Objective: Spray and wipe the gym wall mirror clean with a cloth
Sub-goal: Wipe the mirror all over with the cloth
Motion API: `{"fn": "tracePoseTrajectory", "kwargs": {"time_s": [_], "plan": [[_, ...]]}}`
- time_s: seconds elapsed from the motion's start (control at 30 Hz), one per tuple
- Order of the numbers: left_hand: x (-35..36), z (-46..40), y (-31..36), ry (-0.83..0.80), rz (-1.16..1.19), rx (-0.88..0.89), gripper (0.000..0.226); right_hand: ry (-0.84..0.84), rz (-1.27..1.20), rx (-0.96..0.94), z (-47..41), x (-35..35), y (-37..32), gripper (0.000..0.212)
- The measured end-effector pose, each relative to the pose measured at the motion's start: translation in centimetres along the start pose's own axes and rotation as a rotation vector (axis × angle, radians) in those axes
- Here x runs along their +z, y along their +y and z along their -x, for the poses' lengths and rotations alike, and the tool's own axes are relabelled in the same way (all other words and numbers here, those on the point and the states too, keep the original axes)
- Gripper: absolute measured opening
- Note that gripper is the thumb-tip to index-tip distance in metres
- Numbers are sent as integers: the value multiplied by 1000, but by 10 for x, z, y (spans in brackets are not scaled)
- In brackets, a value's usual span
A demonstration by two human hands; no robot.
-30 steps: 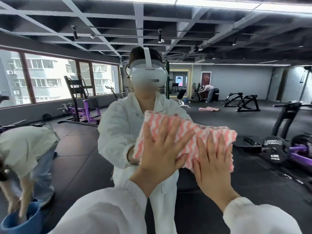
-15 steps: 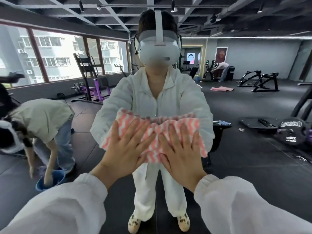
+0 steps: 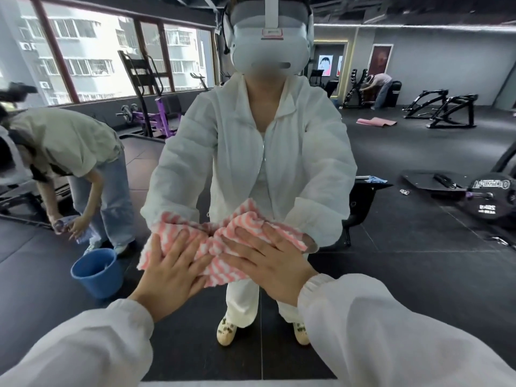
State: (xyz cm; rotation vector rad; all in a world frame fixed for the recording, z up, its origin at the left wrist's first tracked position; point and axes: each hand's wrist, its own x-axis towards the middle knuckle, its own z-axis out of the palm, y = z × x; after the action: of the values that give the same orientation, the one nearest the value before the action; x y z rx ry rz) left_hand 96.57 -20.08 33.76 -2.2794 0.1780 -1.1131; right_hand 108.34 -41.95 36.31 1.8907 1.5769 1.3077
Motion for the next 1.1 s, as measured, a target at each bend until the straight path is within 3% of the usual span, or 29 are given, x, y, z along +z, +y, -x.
{"fn": "tracePoseTrajectory", "kwargs": {"time_s": [0.1, 0.27, 0.37, 0.43, 0.53, 0.7, 0.9, 1.0, 1.1], "plan": [[10, -11, 22, 38, -1, 79, 55, -79, 12, 31, 32, 8, 7, 87], [11, -54, 85, 14, 25, 220, 55, -160, 8, 44, 109, 12, 36, 92], [11, -80, 127, -18, -5, 290, 91, -263, -5, 82, 157, 13, 52, 109], [8, -94, 148, -89, -3, 293, 100, -310, -8, 114, 182, 15, 58, 109], [6, -103, 159, -97, -10, 337, 93, -320, -16, 119, 195, 18, 59, 104], [7, -77, 129, -130, 35, 462, 89, -234, -111, 80, 162, 17, 40, 96], [12, 17, 60, -270, -130, 431, 100, -203, -247, 1, 95, 22, -14, 82], [5, 52, 29, -432, -46, 426, 103, -205, -273, -83, 59, 24, -39, 92], [-4, 84, 17, -557, -22, 324, 106, -222, -164, -168, 28, 25, -64, 88]]}}
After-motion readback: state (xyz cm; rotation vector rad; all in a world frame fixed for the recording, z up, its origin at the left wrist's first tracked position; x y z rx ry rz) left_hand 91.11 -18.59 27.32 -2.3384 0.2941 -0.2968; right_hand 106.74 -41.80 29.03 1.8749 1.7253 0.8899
